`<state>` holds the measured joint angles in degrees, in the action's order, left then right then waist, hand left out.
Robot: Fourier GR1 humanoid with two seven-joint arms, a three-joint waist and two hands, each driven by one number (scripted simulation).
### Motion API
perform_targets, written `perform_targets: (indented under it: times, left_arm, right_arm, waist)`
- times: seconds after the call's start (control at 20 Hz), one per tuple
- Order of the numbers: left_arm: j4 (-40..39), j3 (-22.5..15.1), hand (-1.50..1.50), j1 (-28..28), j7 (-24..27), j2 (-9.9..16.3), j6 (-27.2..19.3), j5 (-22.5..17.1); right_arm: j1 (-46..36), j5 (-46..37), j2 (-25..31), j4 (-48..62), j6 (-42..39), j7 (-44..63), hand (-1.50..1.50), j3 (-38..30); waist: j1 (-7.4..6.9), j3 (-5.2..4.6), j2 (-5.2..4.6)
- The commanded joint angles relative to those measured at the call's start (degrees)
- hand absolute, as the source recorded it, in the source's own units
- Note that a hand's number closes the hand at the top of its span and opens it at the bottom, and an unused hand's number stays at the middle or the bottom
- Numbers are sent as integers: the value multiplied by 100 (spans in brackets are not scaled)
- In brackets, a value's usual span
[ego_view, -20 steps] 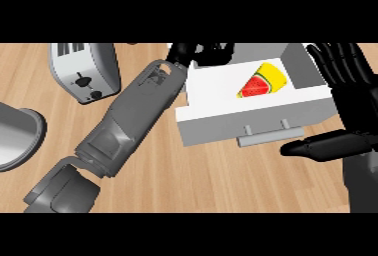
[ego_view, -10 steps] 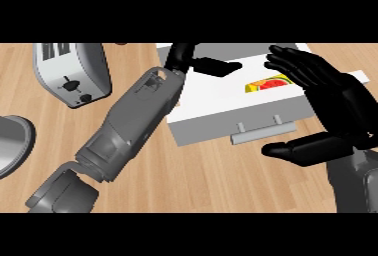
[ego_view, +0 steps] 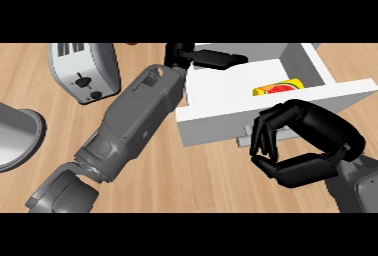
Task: Pick up the cup, place it into the drawer and close the drawer
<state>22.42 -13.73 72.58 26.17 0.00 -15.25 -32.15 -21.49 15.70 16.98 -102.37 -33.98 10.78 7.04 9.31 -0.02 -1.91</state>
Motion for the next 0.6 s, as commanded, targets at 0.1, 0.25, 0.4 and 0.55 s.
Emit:
perform_targets:
  times: [0.1, 0.25, 0.4, 0.55]
  left_arm:
    - [-165, 26, -150, 153, 191, 0, -325, -270]
    - [-169, 93, -150, -70, 357, 0, -147, -374]
    - [-127, 92, -150, -258, 589, 0, 28, -440]
    - [34, 131, -150, -493, 671, 0, 222, -438]
  right_arm:
    - [570, -1020, 681, -93, -413, -4, -150, 284]
    - [310, -2174, 791, -121, -47, -186, -150, 425]
    - [526, -3048, 494, 596, 458, -636, -150, 797]
    - [406, -3710, 292, 1427, 905, -953, -150, 1082]
  waist:
    - [-315, 10, 77]
    - [-546, 7, 91]
    - [-731, 10, 92]
    - [-953, 8, 123]
